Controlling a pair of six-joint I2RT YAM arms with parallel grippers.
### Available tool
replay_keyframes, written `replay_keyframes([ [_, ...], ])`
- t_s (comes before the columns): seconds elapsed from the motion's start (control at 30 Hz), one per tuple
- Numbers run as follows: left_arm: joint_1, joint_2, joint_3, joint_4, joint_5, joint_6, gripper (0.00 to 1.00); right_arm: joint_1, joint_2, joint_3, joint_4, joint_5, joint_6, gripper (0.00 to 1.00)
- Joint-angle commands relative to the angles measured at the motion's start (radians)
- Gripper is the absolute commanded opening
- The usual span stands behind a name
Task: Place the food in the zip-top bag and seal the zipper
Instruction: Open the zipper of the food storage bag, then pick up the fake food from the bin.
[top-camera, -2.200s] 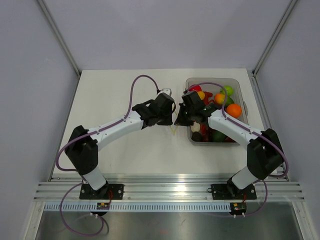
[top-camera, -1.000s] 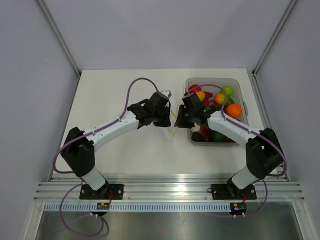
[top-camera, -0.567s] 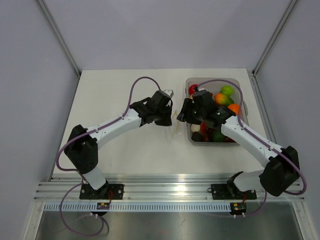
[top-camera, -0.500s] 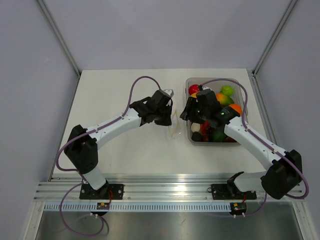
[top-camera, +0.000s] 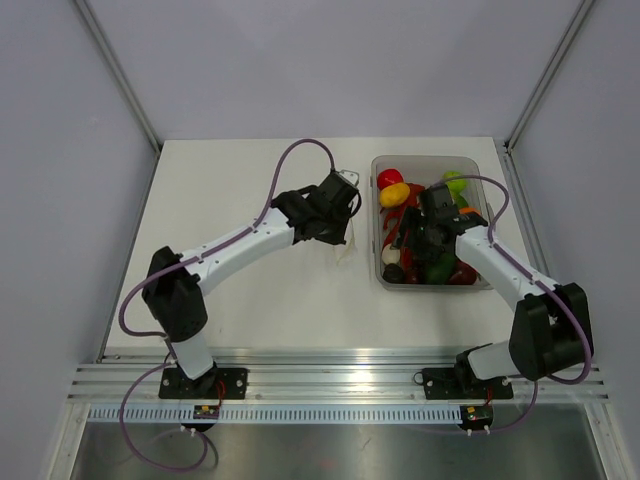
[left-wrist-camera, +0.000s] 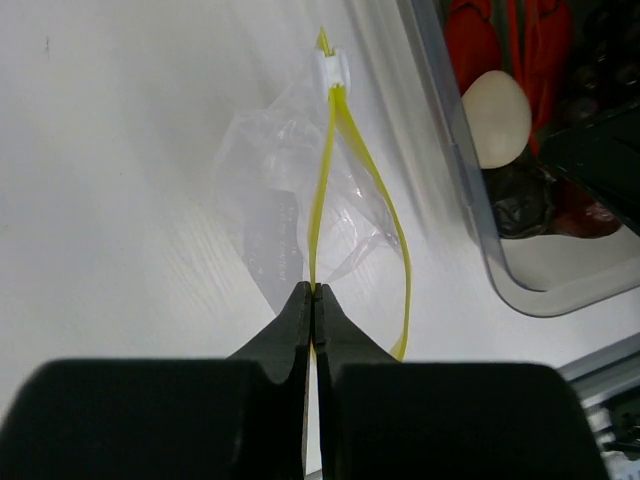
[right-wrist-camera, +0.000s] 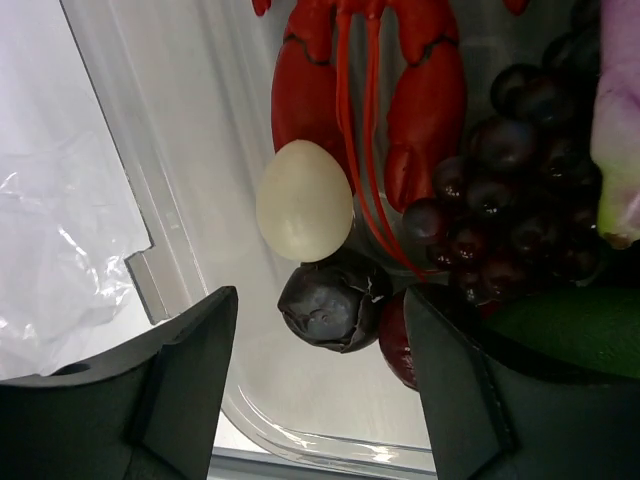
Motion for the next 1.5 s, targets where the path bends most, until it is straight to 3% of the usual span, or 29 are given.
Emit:
replay_keyframes([
  [0.0,-0.019,0.047,0.036,-0.046,-0.089,0.040,0.00,-0.001,0.015,-0.004,0.040,-0.055,-0.031,0.75],
  [0.17,-0.022,0.072,0.039,-0.063,-0.106,0.044,0.00,-0.002,0.081,0.002,0.089,-0.080,-0.021,0.76],
  [0.37,-0.024,0.067,0.044,-0.055,-0.083,0.044,0.00,-0.001,0.154,0.025,0.129,-0.089,0.000,0.69],
  [0.67,-0.022,0.084,0.061,-0.038,-0.036,0.038,0.00,-0.001,0.242,0.054,0.159,-0.084,0.008,0.72],
  [0.77,-0.024,0.090,0.073,-0.041,-0.031,0.041,0.00,-0.001,0.245,0.052,0.164,-0.077,0.008,0.67],
  [0.93,-0.024,0.089,0.076,-0.037,-0.022,0.043,0.00,-0.002,0.213,0.049,0.155,-0.043,0.008,0.45],
  [1.07,-0.024,0.090,0.073,-0.034,-0.014,0.041,0.00,-0.002,0.159,0.052,0.129,-0.026,0.003,0.37],
  [1.47,-0.031,0.142,0.153,-0.049,0.030,0.024,0.00,-0.001,-0.019,0.051,0.043,-0.001,0.005,0.36],
])
